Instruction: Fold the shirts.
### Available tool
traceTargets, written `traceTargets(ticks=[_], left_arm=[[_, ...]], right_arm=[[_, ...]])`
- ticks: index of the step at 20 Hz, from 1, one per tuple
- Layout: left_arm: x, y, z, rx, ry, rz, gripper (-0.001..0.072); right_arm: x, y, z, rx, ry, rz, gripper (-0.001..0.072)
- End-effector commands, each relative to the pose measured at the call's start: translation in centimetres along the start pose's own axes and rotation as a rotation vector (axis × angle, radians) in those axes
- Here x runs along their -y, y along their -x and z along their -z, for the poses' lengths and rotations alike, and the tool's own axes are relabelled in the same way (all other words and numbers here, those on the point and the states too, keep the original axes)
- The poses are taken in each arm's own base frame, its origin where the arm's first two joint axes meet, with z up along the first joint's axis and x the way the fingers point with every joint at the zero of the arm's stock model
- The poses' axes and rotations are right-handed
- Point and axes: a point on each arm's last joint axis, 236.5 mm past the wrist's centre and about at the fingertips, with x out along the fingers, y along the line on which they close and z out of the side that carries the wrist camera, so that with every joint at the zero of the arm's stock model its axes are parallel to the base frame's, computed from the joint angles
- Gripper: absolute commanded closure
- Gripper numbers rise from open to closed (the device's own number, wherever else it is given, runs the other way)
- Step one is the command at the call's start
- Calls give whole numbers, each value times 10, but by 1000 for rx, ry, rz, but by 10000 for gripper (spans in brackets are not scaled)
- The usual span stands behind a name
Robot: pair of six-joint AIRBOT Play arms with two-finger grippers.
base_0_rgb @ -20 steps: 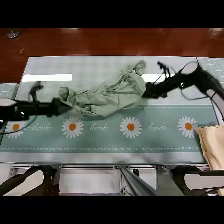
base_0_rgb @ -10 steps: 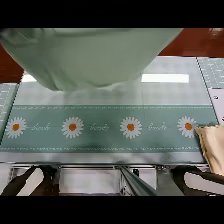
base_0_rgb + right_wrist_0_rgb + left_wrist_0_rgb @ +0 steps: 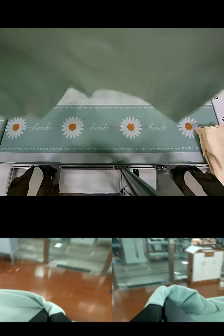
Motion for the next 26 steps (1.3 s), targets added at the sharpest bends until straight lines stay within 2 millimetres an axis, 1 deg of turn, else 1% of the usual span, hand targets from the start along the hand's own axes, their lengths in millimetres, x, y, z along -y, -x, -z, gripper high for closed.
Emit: traceTargets(ticks=[1,3,4,5,6,8,10,13,15,17,19,20,21,23,24,26], left_arm=[[18,52,-26,77,-100,-74,682],[32,59,-19,48,-77,39,681],[35,58,-13,31,-58,88,681],[34,54,-5,6,-39,119,681],[28,46,6,-28,-9,123,681],[12,25,38,-120,37,104,681],[-1,-2,83,-237,120,105,681],[-26,-49,163,-405,239,93,681],[-38,-82,221,-492,297,111,681],[-56,-112,284,-591,371,83,681],[-75,-144,333,-653,436,45,681],[-84,-160,352,-669,464,28,681],[-91,-178,370,-671,494,14,681],[-99,-209,404,-688,523,-9,681],[-99,-223,424,-710,538,-11,681],[-92,-244,461,-752,570,-4,681]], right_arm=[[-12,54,-9,65,59,59,687],[-17,62,-6,60,61,58,687],[-18,63,-3,47,62,55,687],[-17,62,1,30,57,55,687],[-15,57,7,10,49,55,687],[-8,38,31,-77,19,45,687],[2,9,69,-198,-33,30,687],[25,-50,143,-405,-127,8,687],[42,-94,197,-535,-185,-6,687],[60,-140,249,-649,-247,-18,687],[79,-187,296,-731,-301,-19,687],[91,-212,319,-759,-329,-8,687],[100,-233,339,-783,-360,1,687],[115,-276,372,-814,-428,9,687],[120,-296,382,-814,-468,4,687],[127,-336,399,-798,-542,-10,687]])
